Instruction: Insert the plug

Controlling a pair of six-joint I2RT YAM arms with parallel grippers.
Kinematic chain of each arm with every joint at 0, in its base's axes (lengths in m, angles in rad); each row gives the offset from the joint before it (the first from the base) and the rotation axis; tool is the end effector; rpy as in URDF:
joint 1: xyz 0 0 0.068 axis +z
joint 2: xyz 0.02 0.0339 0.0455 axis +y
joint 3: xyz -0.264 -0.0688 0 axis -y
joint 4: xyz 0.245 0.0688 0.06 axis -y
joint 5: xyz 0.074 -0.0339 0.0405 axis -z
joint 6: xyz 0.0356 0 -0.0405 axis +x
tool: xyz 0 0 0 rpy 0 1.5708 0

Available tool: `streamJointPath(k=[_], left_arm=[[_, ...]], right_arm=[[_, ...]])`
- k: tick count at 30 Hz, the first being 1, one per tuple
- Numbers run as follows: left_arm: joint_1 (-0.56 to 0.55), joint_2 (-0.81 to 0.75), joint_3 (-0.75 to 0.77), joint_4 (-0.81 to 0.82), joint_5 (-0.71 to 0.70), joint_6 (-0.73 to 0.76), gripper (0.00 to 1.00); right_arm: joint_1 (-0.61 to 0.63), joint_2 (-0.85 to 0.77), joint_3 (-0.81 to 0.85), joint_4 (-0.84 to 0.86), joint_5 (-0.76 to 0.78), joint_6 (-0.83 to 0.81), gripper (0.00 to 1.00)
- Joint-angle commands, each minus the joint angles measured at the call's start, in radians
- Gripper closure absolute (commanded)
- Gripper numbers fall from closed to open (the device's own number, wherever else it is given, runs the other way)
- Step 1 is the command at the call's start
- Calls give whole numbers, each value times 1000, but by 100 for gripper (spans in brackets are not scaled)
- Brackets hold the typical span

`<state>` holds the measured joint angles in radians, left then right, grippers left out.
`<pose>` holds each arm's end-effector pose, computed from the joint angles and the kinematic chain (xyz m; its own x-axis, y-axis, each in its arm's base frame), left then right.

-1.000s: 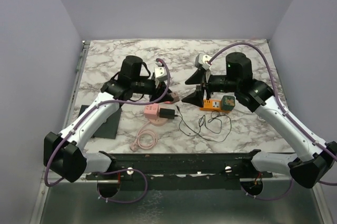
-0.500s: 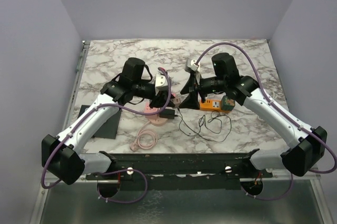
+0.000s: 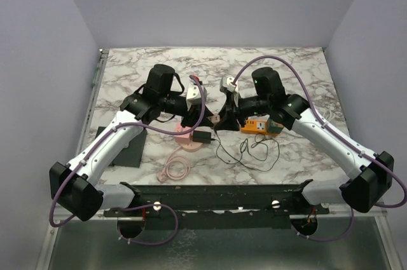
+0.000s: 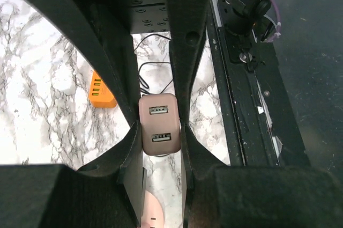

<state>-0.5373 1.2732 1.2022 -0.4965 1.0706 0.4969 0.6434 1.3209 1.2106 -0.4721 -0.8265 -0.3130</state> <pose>0.2143 -0.1640 0.3594 0.0141 0.2577 -0.9661 0.9947 -0.1019 -0.0127 0.2137 0.1930 0.3480 -0.1422 -0.3674 -0.9191 -0.9898 0.0634 0.1278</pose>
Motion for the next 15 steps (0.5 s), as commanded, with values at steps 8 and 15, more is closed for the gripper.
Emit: streamJointPath(k=[8,15], left_arm=[[-15,-1,33,6,-104,-13,11],[-14,-93,-74,116,-151,-165,1]], right_arm=[[9,-66,-71,122,93,77,99],[9,-199,-219,341,203,161,99]])
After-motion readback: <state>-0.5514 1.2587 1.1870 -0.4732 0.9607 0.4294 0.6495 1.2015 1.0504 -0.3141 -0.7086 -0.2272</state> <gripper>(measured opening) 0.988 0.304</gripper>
